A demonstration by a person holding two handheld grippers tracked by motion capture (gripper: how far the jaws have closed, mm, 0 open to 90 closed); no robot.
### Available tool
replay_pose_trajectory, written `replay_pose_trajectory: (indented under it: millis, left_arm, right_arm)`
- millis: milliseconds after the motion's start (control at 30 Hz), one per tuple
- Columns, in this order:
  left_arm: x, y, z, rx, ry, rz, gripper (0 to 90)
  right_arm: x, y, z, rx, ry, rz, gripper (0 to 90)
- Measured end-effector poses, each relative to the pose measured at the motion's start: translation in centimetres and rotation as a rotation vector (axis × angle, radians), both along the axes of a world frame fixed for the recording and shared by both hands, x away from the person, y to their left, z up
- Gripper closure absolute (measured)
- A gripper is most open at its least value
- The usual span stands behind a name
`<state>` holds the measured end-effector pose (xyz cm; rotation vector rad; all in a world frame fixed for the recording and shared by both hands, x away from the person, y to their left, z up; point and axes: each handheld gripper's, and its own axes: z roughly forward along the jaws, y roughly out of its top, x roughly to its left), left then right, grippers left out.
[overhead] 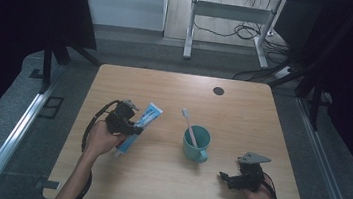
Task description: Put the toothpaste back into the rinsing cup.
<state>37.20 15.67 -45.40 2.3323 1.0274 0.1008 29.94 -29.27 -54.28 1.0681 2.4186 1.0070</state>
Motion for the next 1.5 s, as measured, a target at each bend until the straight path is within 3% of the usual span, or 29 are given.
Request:
replay_pose_trajectory:
  millis: [367,667,1167,1500]
  left_arm:
    - [-1.9,-0.4,1.2,-0.102,-0.095,-0.014,72.8]
    - [-3.2,-0.5,1.9,-0.156,-0.156,-0.032,72.8]
    - [-4.3,-1.6,3.0,-0.249,-0.21,-0.061,72.8]
    - [-4.7,-2.8,3.6,-0.289,-0.232,-0.081,72.8]
  right_arm:
    - [0.0,0.0,0.0,0.001,0.001,0.0,4.3]
    - [0.0,0.0,0.0,0.001,0.002,-0.001,4.4]
    - [0.0,0.0,0.0,-0.001,-0.001,0.001,4.4]
    - [0.0,0.0,0.0,0.001,0.0,0.0,4.4]
